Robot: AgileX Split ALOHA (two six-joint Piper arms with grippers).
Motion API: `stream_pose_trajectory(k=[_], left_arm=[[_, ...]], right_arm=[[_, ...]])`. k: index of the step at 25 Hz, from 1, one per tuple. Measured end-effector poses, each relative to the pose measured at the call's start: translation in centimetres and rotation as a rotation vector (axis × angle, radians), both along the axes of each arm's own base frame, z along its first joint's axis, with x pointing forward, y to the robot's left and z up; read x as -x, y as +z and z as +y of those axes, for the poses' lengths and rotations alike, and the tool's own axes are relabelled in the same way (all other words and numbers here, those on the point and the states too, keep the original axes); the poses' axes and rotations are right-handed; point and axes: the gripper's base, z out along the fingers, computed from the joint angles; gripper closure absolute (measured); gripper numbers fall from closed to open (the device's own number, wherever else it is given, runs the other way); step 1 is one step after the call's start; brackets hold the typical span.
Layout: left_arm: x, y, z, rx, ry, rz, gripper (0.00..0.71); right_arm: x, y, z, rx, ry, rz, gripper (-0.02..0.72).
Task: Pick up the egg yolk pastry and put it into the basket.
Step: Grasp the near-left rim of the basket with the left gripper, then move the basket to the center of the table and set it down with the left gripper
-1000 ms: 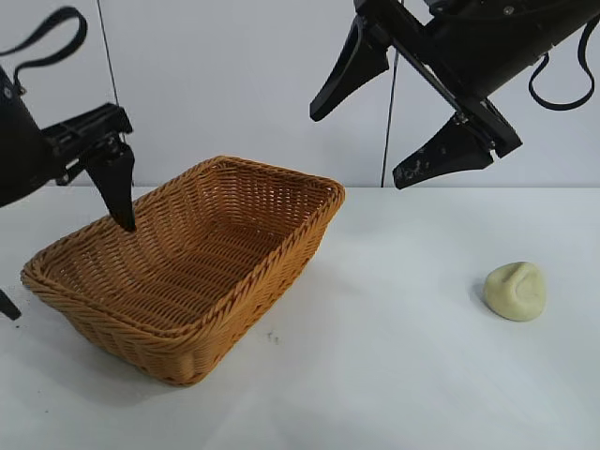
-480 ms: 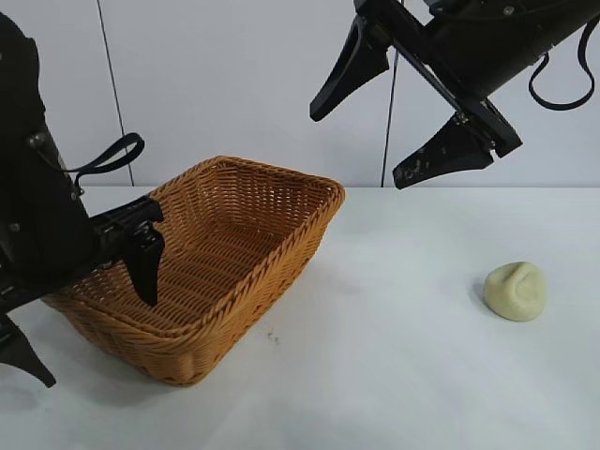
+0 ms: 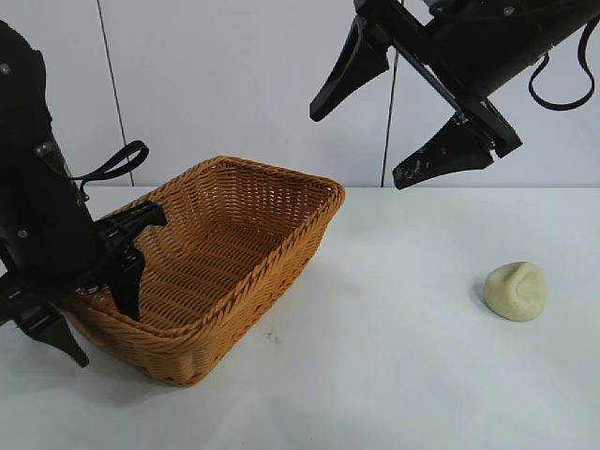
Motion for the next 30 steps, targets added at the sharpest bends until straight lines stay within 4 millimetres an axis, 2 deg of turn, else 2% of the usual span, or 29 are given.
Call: stream_pose_trajectory(k=[3,7,12,17,22,30], left_arm=[[0.0,0.0,0.0,0.002,0.004,0.001,0.532],[-0.2,0.0,-0.1,0.016,0.022,-0.018,0.609],[-0.2,0.2,0.0,0.023,0.022,-0.025,0.614],[-1.4,1.5,1.5,0.060,-0.013,-0.051,0.617],[-3.3,3.2,2.8,0.093,-0.137,-0.102,0.617],[-5.0,5.7,2.8,0.040,-0.338,-0.174,0.617]], right_arm=[[0.0,0.0,0.0,-0.001,0.003,0.003,0.009],[0.0,0.0,0.0,-0.001,0.003,0.003,0.009],[0.0,0.0,0.0,0.000,0.004,0.003,0.009],[0.0,0.0,0.0,0.000,0.004,0.003,0.009],[0.0,0.0,0.0,0.000,0.004,0.003,0.009],[0.0,0.0,0.0,0.000,0.004,0.003,0.009]])
